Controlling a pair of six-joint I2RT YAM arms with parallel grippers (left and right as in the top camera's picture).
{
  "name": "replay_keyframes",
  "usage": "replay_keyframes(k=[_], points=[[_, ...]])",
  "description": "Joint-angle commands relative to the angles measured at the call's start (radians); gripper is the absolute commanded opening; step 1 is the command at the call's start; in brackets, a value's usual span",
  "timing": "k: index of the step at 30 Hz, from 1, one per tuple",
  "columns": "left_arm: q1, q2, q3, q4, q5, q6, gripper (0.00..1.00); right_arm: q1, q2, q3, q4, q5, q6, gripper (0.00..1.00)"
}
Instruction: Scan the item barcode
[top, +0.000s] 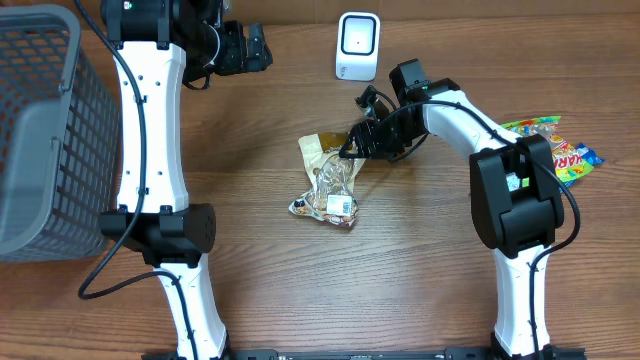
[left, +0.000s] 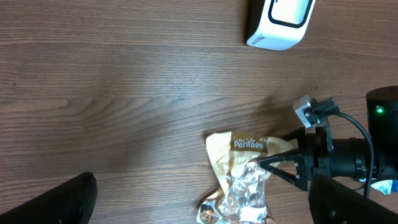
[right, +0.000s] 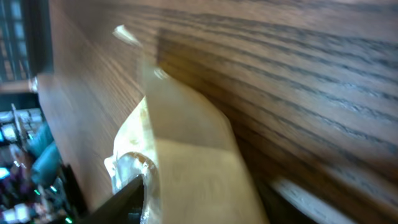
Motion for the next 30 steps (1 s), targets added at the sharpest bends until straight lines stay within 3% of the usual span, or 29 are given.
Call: replay_keyframes(k=[1,2,3,10,16,20,21,23,24,26,30], points=[[-0.013,-0.028,0.000,0.001,-0.002,-0.006,1.00,0.000,0.009,-0.006,0.001,-0.014,-0.007,0.25],[-0.013,-0.028,0.000,0.001,-0.002,-0.006,1.00,0.000,0.009,-0.006,-0.006,-0.015,-0.007,0.07],[-0.013,-0.028,0.000,0.001,-0.002,-0.006,1.00,0.000,0.009,-0.006,-0.012,-0.015,-0.007,0.04],[-0.013,-0.028,0.000,0.001,-0.002,-0.006,1.00,-0.020,0.005,-0.003,-0.061,-0.094,0.029,0.04],[-0.013,-0.028,0.000,0.001,-0.002,-0.006,1.00,-0.151,0.005,-0.003,-0.076,0.119,0.390,0.04],[-0.013,-0.028,0.000,0.001,-0.002,-0.006,1.00,-0.190,0.005,-0.004,-0.095,0.212,0.476,0.04],[-0.013,-0.028,0.000,0.001,-0.002,-0.006,1.00,-0.193,0.005,-0.004,-0.106,0.211,0.475,0.09],[-0.013,-0.028,0.000,0.001,-0.002,-0.006,1.00,-0.192,0.005,-0.004,-0.127,0.210,0.442,0.47],[-0.013,-0.028,0.000,0.001,-0.002,-0.006,1.00,-0.189,0.005,-0.004,-0.137,0.208,0.390,0.73],[-0.013,-0.028,0.000,0.001,-0.002,-0.006,1.00,-0.184,0.005,-0.004,-0.128,0.176,0.303,0.81],[-0.013,-0.028,0.000,0.001,-0.002,-0.006,1.00,-0.180,0.006,-0.004,-0.079,0.124,0.233,0.87]])
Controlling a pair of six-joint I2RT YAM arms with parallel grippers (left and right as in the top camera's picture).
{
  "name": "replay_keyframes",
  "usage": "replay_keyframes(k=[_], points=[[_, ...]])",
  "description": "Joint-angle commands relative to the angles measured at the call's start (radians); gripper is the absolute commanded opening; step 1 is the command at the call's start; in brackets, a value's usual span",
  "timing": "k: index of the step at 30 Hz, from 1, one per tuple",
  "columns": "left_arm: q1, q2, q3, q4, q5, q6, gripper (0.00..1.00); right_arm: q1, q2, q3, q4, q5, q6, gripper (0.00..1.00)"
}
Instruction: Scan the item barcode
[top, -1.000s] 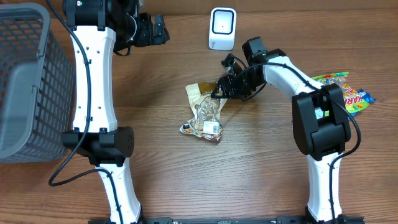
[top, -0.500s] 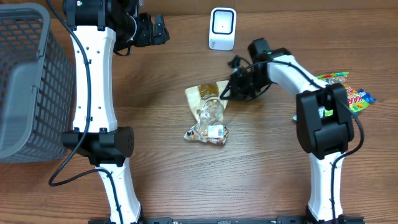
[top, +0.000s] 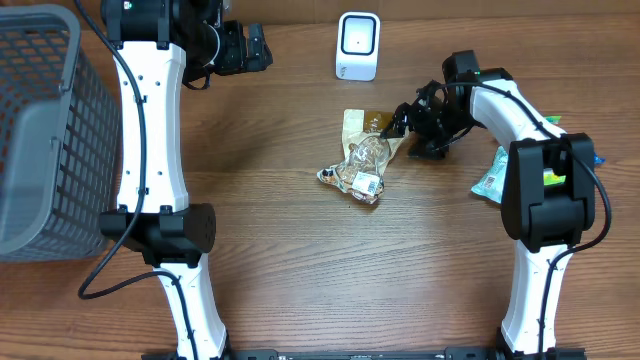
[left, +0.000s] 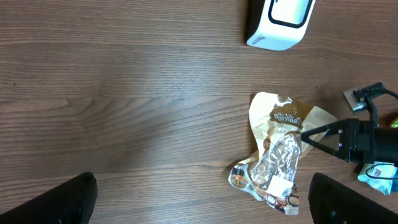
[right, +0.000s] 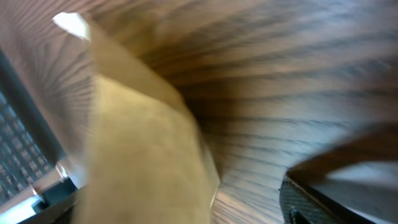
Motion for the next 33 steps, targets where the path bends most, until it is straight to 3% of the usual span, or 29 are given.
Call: replay_keyframes(k=[1,8,10,15,26,29,33], points=[[-0.013,-0.028,0.000,0.001,-0.002,-0.006,1.00,0.007,0.019,-0.014,0.057,0.003,-0.089,0.87],[-0.013,-0.028,0.000,0.001,-0.002,-0.006,1.00,0.104,0.019,-0.014,0.150,0.012,-0.123,0.85],[-0.013,-0.028,0.000,0.001,-0.002,-0.006,1.00,0.146,0.019,-0.015,0.151,0.106,-0.102,0.77],[-0.013,-0.028,0.000,0.001,-0.002,-0.006,1.00,0.175,0.019,-0.015,0.137,0.135,-0.100,0.45],[-0.013,-0.028,0.000,0.001,-0.002,-0.006,1.00,0.129,0.019,-0.014,0.092,0.011,-0.105,0.04],[-0.013,-0.028,0.000,0.001,-0.002,-0.006,1.00,0.106,0.019,-0.013,0.092,-0.061,-0.105,0.04],[-0.013,-0.028,0.000,0.001,-0.002,-0.006,1.00,0.044,-0.009,-0.006,0.079,-0.306,-0.102,0.04]])
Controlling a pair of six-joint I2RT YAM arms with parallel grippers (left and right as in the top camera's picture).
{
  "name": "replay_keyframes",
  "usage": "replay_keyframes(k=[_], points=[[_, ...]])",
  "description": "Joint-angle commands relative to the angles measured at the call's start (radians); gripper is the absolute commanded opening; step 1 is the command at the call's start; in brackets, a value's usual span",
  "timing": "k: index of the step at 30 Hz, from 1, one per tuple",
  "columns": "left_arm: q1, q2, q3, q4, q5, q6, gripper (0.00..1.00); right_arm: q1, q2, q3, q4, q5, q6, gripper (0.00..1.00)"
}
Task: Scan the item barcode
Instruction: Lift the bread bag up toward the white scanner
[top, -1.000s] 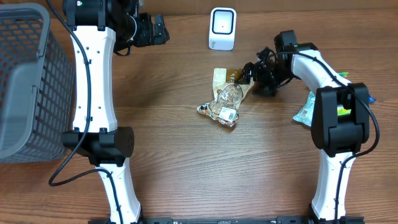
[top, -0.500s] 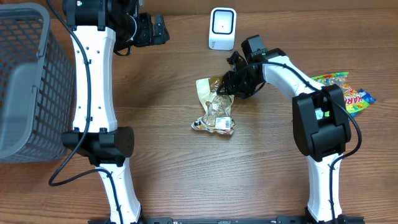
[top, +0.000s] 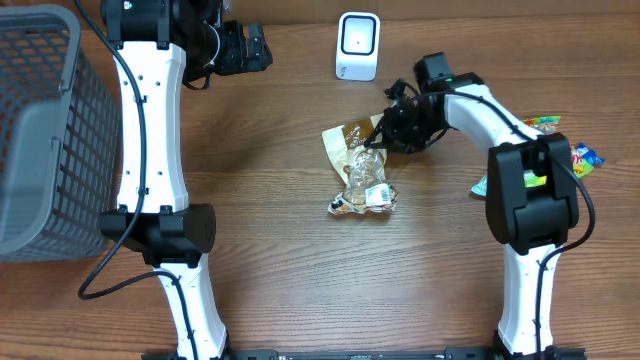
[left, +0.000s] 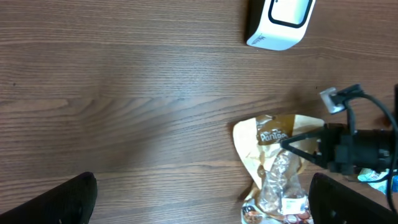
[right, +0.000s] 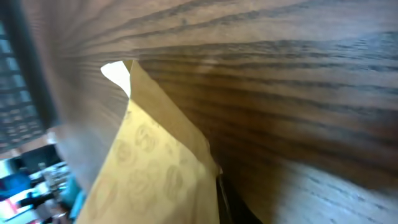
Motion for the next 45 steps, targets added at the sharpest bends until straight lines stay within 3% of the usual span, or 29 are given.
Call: replay_keyframes(k=[1,8,13,18,27,32,36,42,45], points=[[-0.013,-0.028,0.000,0.001,-0.002,-0.006,1.00,-0.058,-0.028,0.000,-0.006,-0.256,0.013,0.04],[-0.013,-0.028,0.000,0.001,-0.002,-0.006,1.00,-0.125,-0.146,0.000,-0.018,-0.366,0.256,0.04],[-0.013,-0.028,0.000,0.001,-0.002,-0.006,1.00,-0.119,-0.251,0.000,0.103,-0.357,0.440,0.04],[-0.013,-0.028,0.000,0.001,-0.002,-0.006,1.00,-0.074,-0.372,0.000,0.252,-0.177,0.469,0.04],[-0.013,-0.028,0.000,0.001,-0.002,-0.006,1.00,0.048,-0.458,0.000,0.340,0.233,0.457,0.04],[-0.013,-0.028,0.000,0.001,-0.002,-0.006,0.99,0.144,-0.454,0.000,0.381,0.730,0.301,0.04],[-0.013,-0.028,0.000,0.001,-0.002,-0.006,1.00,0.213,-0.430,-0.001,0.497,0.989,0.126,0.04],[-0.013,-0.028,0.000,0.001,-0.002,-0.006,1.00,0.242,-0.374,-0.001,0.731,1.088,-0.090,0.04],[-0.013,-0.028,0.000,0.001,-0.002,-0.006,1.00,0.242,-0.328,-0.001,0.845,1.090,-0.274,0.04]])
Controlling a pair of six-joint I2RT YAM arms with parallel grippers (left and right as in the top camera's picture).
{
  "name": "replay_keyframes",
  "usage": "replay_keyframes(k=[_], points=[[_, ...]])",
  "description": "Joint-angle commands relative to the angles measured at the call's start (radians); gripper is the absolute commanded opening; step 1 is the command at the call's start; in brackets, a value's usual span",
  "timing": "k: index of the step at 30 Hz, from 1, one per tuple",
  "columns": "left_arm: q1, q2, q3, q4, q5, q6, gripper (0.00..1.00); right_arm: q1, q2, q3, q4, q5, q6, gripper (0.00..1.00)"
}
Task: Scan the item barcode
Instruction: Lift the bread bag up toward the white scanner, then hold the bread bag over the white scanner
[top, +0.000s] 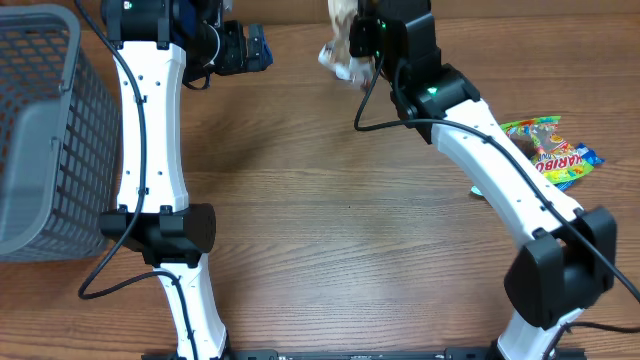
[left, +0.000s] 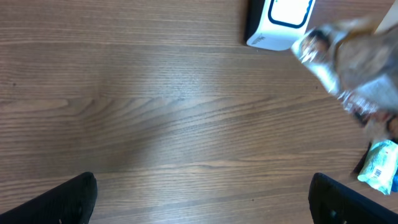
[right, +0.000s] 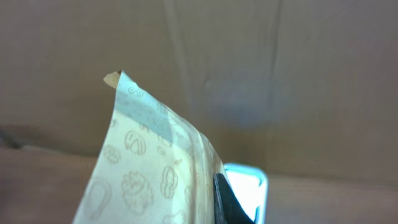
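Note:
A tan and clear snack bag (top: 341, 42) hangs in the air at the far edge of the table, with my right gripper (top: 366, 36) shut on its upper edge. The right wrist view shows the bag's tan printed side (right: 155, 180) against one dark finger (right: 227, 202), and the white scanner (right: 247, 186) just behind it. From the left wrist the scanner (left: 280, 23) stands on the wood, and the blurred bag (left: 348, 68) hangs to its right. My left gripper (left: 202, 202) is open high at the back left, holding nothing.
A grey mesh basket (top: 40, 130) fills the left side. A colourful candy bag (top: 552, 150) lies at the right edge, and a blue-green packet (left: 379, 165) lies near it. The right arm (top: 500, 170) spans the right half of the table.
The snack bag lay on the table below the scanner with my right gripper on its top edge. Now it is lifted off the wood and held up by the scanner. The left arm has not moved.
My right gripper was shut on the bag's top edge at the table's middle. Then the bag lay further right and nearer the scanner, still gripped. After that it lay slightly left, below the scanner. Now it hangs in the air in front of the scanner.

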Motion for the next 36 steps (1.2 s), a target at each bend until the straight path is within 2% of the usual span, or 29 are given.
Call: replay_keyframes(k=[1,3,5,10,15,19,22,26,36], points=[[-0.013,-0.028,0.000,0.000,-0.002,-0.005,1.00,-0.005,0.066,0.005,0.091,0.078,-0.306,0.04],[-0.013,-0.028,0.000,0.000,-0.002,-0.005,1.00,-0.003,0.101,0.005,0.174,0.078,-0.466,0.04],[-0.013,-0.028,0.000,0.000,-0.002,-0.005,1.00,-0.003,0.130,0.005,0.256,0.078,-0.553,0.04],[-0.013,-0.028,0.000,0.000,-0.002,-0.005,1.00,-0.003,0.196,0.005,0.445,0.078,-0.597,0.04],[-0.013,-0.028,0.000,0.000,-0.002,-0.005,1.00,0.004,0.269,0.005,0.595,0.074,-0.706,0.04],[-0.013,-0.028,0.000,0.000,-0.002,-0.005,1.00,0.027,0.329,0.005,0.688,0.070,-0.711,0.04],[-0.013,-0.028,0.000,0.000,-0.002,-0.005,1.00,0.029,0.368,0.005,0.767,-0.016,-0.789,0.04],[-0.013,-0.028,0.000,0.000,-0.002,-0.005,1.00,0.029,0.388,0.005,0.790,-0.188,-0.826,0.04],[-0.013,-0.028,0.000,0.000,-0.002,-0.005,1.00,0.030,0.388,0.005,0.853,-0.282,-0.825,0.04]])
